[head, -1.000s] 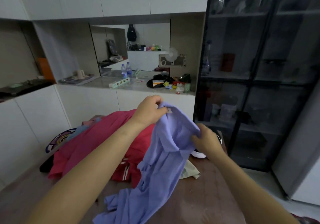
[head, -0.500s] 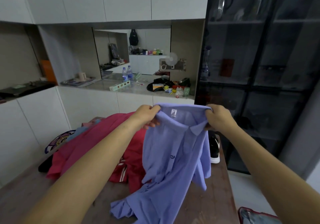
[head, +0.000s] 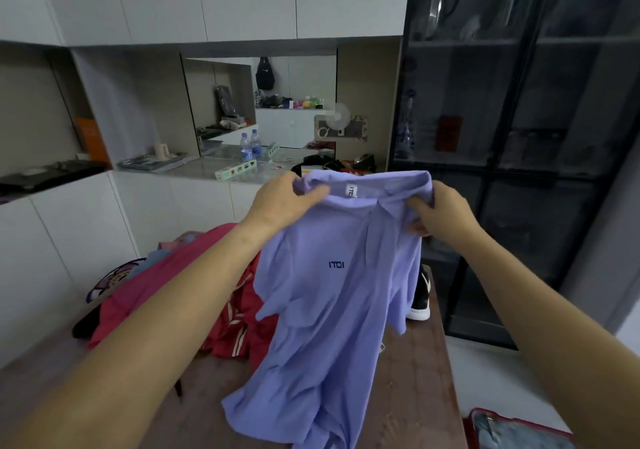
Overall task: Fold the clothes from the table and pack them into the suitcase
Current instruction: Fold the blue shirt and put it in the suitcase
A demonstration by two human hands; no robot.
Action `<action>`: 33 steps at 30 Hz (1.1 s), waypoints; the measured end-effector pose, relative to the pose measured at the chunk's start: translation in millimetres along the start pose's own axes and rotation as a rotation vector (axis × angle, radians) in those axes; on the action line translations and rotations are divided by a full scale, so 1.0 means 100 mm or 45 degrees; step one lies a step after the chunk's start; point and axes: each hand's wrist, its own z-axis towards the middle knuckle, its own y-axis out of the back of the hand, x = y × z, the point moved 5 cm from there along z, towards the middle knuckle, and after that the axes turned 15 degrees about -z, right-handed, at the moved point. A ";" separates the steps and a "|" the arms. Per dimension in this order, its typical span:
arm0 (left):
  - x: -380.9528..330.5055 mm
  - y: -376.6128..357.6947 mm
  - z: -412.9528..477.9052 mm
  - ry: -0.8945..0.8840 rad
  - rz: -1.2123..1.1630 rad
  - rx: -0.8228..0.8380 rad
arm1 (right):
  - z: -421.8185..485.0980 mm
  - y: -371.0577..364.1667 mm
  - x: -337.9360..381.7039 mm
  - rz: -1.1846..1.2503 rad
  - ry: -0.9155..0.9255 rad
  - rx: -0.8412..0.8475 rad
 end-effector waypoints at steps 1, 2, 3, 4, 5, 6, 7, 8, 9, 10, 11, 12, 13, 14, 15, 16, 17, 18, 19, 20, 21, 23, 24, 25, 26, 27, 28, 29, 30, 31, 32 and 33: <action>-0.02 -0.01 -0.04 -0.018 0.035 0.075 | 0.00 0.03 -0.01 -0.043 0.013 -0.015; -0.03 -0.03 -0.07 -0.064 0.123 0.129 | 0.00 0.06 -0.01 -0.144 0.064 -0.036; -0.03 -0.04 -0.09 -0.136 0.236 0.134 | -0.01 0.09 0.00 -0.278 0.127 -0.047; -0.02 -0.05 -0.10 -0.210 0.322 0.090 | -0.03 0.11 0.01 -0.396 0.183 -0.046; -0.01 -0.05 -0.09 -0.249 0.342 0.024 | -0.05 0.12 0.02 -0.476 0.219 -0.044; 0.00 -0.03 -0.09 -0.259 0.295 -0.043 | -0.06 0.15 0.01 -0.499 0.226 -0.050; 0.01 -0.02 -0.08 -0.243 0.218 -0.095 | -0.07 0.17 -0.01 -0.474 0.194 -0.063; 0.00 -0.02 -0.06 -0.226 0.150 -0.121 | -0.08 0.21 -0.05 -0.427 0.133 -0.083; -0.01 -0.03 -0.04 -0.215 0.096 -0.129 | -0.09 0.25 -0.10 -0.382 0.075 -0.113; -0.02 -0.05 -0.01 -0.206 0.054 -0.118 | -0.10 0.29 -0.14 -0.346 0.033 -0.144; -0.05 -0.07 0.02 -0.189 0.007 -0.098 | -0.11 0.32 -0.18 -0.319 0.004 -0.177; -0.07 -0.09 0.05 -0.154 -0.041 -0.066 | -0.13 0.36 -0.22 -0.297 -0.020 -0.213; -0.10 -0.11 0.06 -0.118 -0.094 -0.032 | -0.15 0.40 -0.25 -0.267 -0.041 -0.257; -0.13 -0.14 0.07 -0.094 -0.143 -0.008 | -0.17 0.45 -0.29 -0.234 -0.065 -0.294; -0.17 -0.17 0.07 -0.075 -0.193 -0.001 | -0.19 0.51 -0.32 -0.202 -0.087 -0.331; -0.23 -0.19 0.07 -0.067 -0.239 -0.007 | -0.20 0.57 -0.35 -0.188 -0.112 -0.366; -0.29 -0.24 0.06 -0.066 -0.281 -0.014 | -0.22 0.65 -0.35 -0.202 -0.139 -0.413; -0.38 -0.29 0.05 -0.083 -0.311 -0.010 | -0.22 0.74 -0.37 -0.246 -0.168 -0.480; -0.48 -0.35 0.04 -0.111 -0.333 0.005 | -0.24 0.84 -0.38 -0.287 -0.196 -0.579; -0.59 -0.41 0.02 -0.151 -0.348 0.023 | -0.25 0.97 -0.38 -0.301 -0.219 -0.689; -0.73 -0.46 -0.01 -0.202 -0.361 0.041 | -0.27 1.09 -0.36 -0.292 -0.219 -0.799; -1.02 -0.53 -0.09 -0.334 -0.370 0.083 | -0.29 1.35 -0.32 -0.250 -0.177 -0.980; -1.17 -0.54 -0.14 -0.394 -0.380 0.107 | -0.28 1.46 -0.27 -0.207 -0.140 -1.049; -1.28 -0.54 -0.18 -0.434 -0.412 0.130 | -0.25 1.55 -0.22 -0.119 -0.090 -1.092; -1.37 -0.52 -0.22 -0.465 -0.460 0.143 | -0.20 1.61 -0.17 0.003 -0.046 -1.136; -1.42 -0.48 -0.25 -0.485 -0.508 0.130 | -0.18 1.66 -0.11 0.172 -0.009 -1.192; -1.43 -0.43 -0.27 -0.494 -0.551 0.098 | -0.15 1.68 -0.07 0.309 0.000 -1.203; -1.39 -0.37 -0.29 -0.484 -0.596 0.057 | -0.12 1.66 -0.03 0.350 0.023 -1.185; -1.32 -0.32 -0.32 -0.456 -0.637 0.023 | -0.09 1.60 0.06 0.273 0.057 -1.149; -1.21 -0.27 -0.36 -0.410 -0.657 -0.001 | -0.05 1.46 0.14 0.193 0.092 -1.033; -1.08 -0.23 -0.42 -0.353 -0.654 -0.021 | 0.00 1.30 0.19 0.080 0.095 -0.909; -0.91 -0.20 -0.49 -0.292 -0.635 -0.045 | 0.01 1.12 0.25 -0.008 0.123 -0.832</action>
